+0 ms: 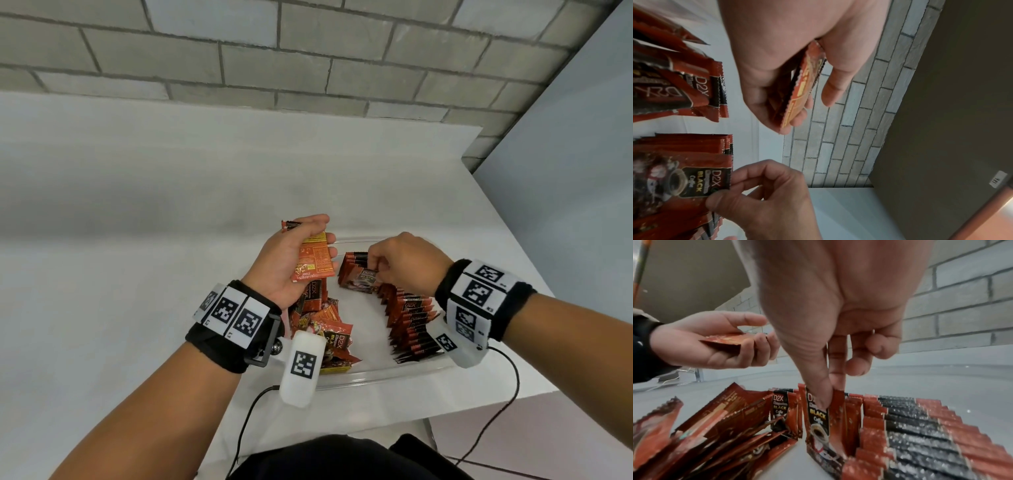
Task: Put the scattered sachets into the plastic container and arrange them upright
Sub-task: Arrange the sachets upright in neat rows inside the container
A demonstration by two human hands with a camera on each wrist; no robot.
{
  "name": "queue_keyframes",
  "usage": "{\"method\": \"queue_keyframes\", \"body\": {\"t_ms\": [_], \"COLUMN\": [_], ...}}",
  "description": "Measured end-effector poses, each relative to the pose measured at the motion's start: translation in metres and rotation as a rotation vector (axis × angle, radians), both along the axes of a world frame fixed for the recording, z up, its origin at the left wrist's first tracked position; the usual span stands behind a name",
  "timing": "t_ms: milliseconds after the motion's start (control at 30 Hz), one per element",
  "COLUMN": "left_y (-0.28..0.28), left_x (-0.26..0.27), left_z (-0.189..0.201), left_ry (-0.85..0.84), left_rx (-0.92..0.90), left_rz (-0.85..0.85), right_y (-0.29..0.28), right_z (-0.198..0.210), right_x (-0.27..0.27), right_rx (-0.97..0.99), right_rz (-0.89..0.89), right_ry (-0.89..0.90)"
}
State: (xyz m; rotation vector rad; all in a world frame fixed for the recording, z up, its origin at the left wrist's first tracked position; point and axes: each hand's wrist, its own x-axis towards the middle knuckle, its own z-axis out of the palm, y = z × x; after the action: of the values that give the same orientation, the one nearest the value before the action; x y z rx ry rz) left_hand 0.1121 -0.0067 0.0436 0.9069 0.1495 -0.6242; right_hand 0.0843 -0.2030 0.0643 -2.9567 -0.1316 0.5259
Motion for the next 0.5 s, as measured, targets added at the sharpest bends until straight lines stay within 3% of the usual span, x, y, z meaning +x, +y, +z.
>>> {"method": "queue_keyframes", "body": {"t_ms": [500], "left_y": [0.0044], "left_x": [0.0026], "left_z": [-0.0021], "left_ry": [-0.004], "left_rx": [-0.02], "left_rz": [-0.026], "right_y": [0.0093], "right_z": [-0.0104], "right_x": [0.0076], "right_rx": [-0.205], "right_rz": [0.095], "right_ry": [0.017]}}
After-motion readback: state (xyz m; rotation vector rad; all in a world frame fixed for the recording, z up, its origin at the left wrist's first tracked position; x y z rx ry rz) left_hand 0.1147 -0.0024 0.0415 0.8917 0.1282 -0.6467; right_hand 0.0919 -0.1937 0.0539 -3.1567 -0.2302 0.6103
